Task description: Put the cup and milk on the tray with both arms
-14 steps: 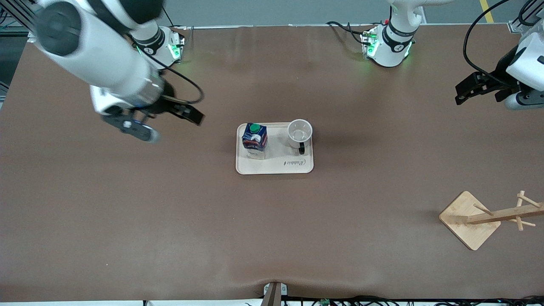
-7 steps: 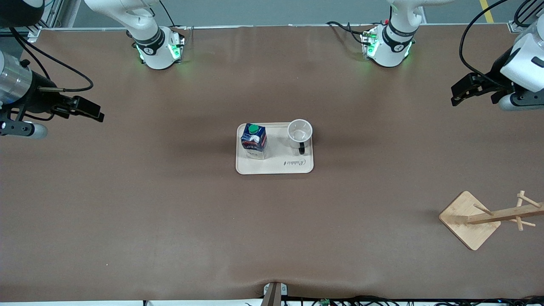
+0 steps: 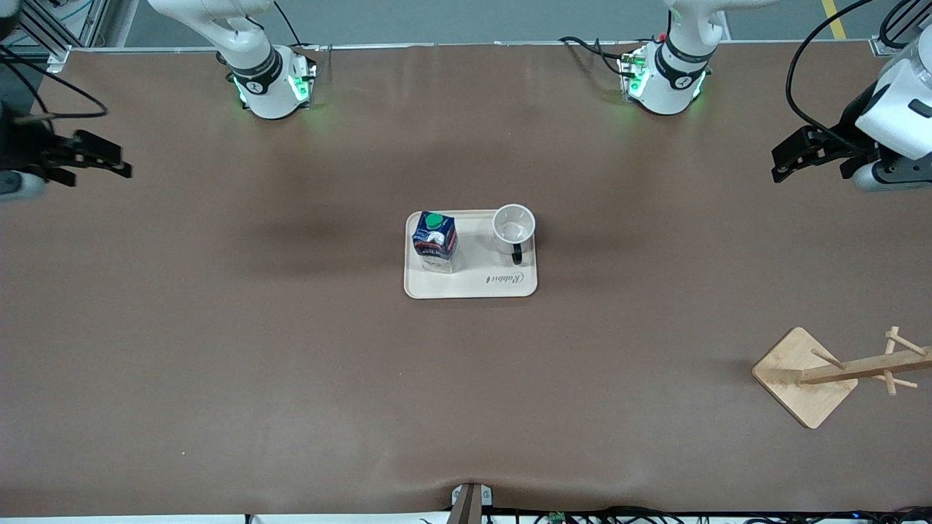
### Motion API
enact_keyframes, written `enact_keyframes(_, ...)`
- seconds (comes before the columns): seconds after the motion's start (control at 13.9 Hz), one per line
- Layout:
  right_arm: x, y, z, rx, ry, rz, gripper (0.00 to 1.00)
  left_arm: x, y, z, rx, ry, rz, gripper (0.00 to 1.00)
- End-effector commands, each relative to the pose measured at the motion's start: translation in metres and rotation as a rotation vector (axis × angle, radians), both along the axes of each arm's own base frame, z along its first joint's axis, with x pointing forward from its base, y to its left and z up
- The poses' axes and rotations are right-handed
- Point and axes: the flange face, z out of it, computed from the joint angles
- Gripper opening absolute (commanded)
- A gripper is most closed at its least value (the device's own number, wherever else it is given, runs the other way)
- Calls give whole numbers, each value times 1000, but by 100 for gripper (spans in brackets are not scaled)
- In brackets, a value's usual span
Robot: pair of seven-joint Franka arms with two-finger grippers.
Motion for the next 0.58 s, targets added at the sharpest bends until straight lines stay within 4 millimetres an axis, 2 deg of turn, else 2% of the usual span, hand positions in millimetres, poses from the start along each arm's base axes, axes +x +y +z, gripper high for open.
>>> enact_keyframes(0.0,1,4,44,-45,-55,19,100,5,2,8,-12,-12,2,100)
enact_keyframes(0.22,1,0,46,-50,-57,11,100,5,2,7,-13,-11,3,100)
enact_keyframes(0.29,1,0,47,-52,-57,-9,100,8,1,1,-12,0,2,100)
enact_keyframes(0.5,1,8,48,-73,-36,-274,100,10,-1,-1,-10,4,2,100)
